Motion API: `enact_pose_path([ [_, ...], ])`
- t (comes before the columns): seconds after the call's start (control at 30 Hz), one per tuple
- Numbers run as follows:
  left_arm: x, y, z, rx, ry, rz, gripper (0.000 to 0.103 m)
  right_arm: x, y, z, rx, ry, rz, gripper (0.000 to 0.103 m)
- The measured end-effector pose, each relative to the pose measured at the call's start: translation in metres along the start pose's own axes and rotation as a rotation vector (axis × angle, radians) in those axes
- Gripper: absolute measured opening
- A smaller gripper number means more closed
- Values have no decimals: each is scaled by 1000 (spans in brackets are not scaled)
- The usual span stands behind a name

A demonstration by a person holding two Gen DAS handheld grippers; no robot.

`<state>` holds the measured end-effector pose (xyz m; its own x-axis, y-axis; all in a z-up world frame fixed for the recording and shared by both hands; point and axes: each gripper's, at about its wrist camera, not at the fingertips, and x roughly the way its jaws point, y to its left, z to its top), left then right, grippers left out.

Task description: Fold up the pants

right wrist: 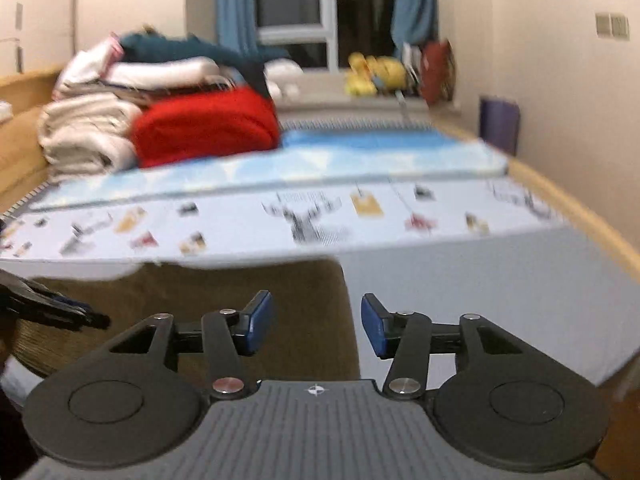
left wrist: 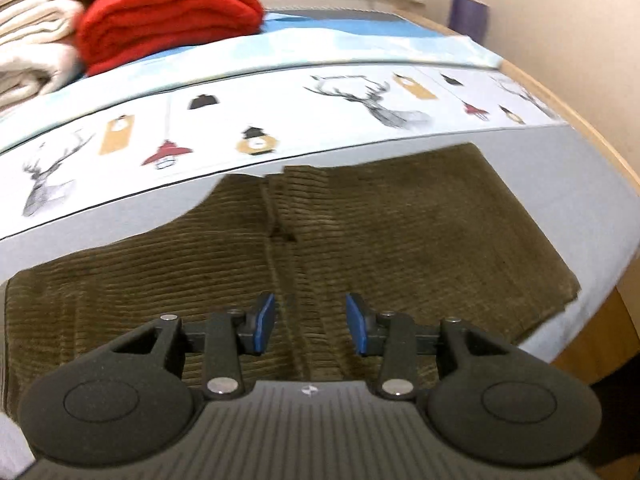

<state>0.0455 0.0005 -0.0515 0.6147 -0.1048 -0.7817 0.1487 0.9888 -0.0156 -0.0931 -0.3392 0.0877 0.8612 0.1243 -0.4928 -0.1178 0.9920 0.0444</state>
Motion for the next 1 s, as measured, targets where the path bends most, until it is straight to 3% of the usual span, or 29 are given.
enact_pose_path([
  [0.13,-4,4,1,-16,0,9,44,-18,-7,14,-8,-55,31,63],
  [0.67,-14,24,-2,-78,-35,20,44,-12,-18,13,179,-68,21,63],
  [0.9,-22,23,-4,-30,-78,26,43,-5,-19,9,304,-58,31,63],
  [1.0,-26,33,-5,-48,-81,36,38,-1,-15,4,340,-50,28,63],
])
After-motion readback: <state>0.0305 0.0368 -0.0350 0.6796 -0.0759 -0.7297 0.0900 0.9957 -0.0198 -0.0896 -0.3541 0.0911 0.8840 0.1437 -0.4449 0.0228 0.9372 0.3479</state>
